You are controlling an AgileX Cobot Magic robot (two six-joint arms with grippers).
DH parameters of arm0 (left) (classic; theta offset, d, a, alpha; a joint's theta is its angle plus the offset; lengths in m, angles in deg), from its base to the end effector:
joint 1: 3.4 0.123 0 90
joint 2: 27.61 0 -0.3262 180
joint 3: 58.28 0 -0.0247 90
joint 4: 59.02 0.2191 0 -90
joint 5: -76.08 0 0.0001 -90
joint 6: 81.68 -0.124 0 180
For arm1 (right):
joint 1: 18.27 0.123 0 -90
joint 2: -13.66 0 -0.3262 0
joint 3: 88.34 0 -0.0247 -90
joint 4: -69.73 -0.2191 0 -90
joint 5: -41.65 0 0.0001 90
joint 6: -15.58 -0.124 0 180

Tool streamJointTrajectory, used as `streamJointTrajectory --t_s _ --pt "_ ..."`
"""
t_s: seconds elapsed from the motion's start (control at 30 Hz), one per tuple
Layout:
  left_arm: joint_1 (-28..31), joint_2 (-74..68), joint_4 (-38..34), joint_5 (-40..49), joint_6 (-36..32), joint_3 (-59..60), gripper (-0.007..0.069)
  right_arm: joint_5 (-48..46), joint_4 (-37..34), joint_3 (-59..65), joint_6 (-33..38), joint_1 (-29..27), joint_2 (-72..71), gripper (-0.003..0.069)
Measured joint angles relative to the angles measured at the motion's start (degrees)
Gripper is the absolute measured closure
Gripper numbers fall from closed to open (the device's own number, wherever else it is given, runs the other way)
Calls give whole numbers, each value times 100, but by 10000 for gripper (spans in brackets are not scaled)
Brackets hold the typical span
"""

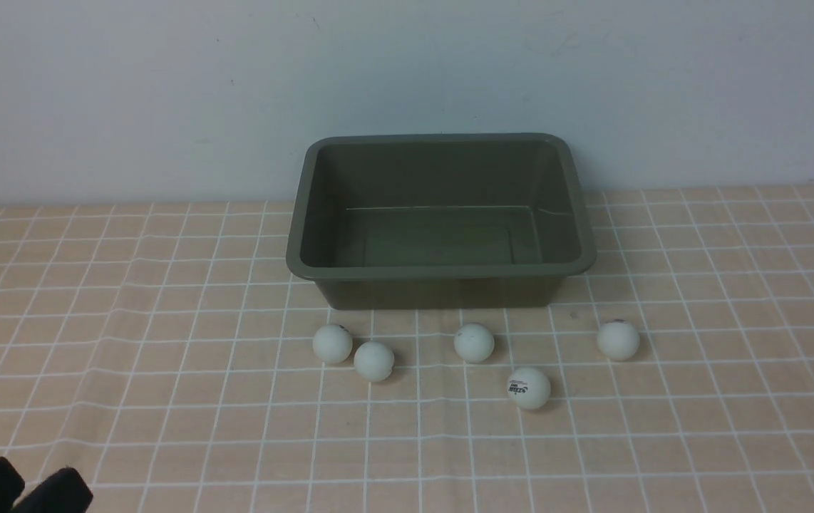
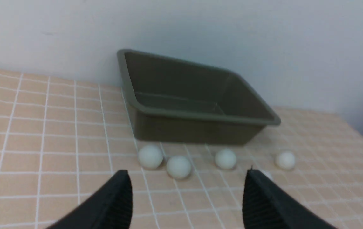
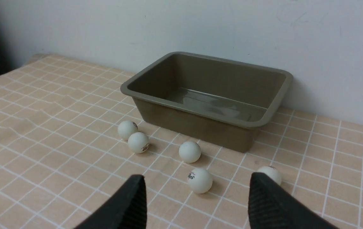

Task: Put the table tennis balls into the box on the light coffee tablecloth.
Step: 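Reach for and grasp a ping pong ball on the table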

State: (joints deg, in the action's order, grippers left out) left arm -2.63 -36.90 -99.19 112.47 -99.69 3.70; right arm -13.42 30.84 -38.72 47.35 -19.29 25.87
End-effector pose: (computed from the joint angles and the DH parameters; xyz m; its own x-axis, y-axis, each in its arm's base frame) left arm -0.0092 -0.0476 0.2481 -0.2790 -0.2613 -0.9241 0.2977 0.8913 -0.3419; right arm -0.0363 0.0645 0.2809 -0.2813 -0.0992 -0.9545 -0.5065 0.8602 0.0599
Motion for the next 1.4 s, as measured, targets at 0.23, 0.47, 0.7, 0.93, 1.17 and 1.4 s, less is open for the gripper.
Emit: streamJointTrajectory --t_s 0.23,0.47,0.7,0.93,1.17,1.4 --pt "0 -985 410 1024 -139 -770 232 -382 -67 -4 428 0 85 260" --pt "0 -2016 439 1537 -415 -2046 232 -778 -453 -93 920 0 654 260" --pt "0 -2368 338 1637 -1181 -2508 232 -872 90 -509 684 0 1775 260" --pt "0 -2368 338 1747 -1880 -2508 232 -535 514 -1251 475 0 3373 224" --pt "0 -2379 338 1669 -1978 -2508 232 -258 627 -1779 435 0 4912 208" --pt "0 -2382 338 1517 -1985 -2508 232 58 1043 -2358 567 0 6386 207"
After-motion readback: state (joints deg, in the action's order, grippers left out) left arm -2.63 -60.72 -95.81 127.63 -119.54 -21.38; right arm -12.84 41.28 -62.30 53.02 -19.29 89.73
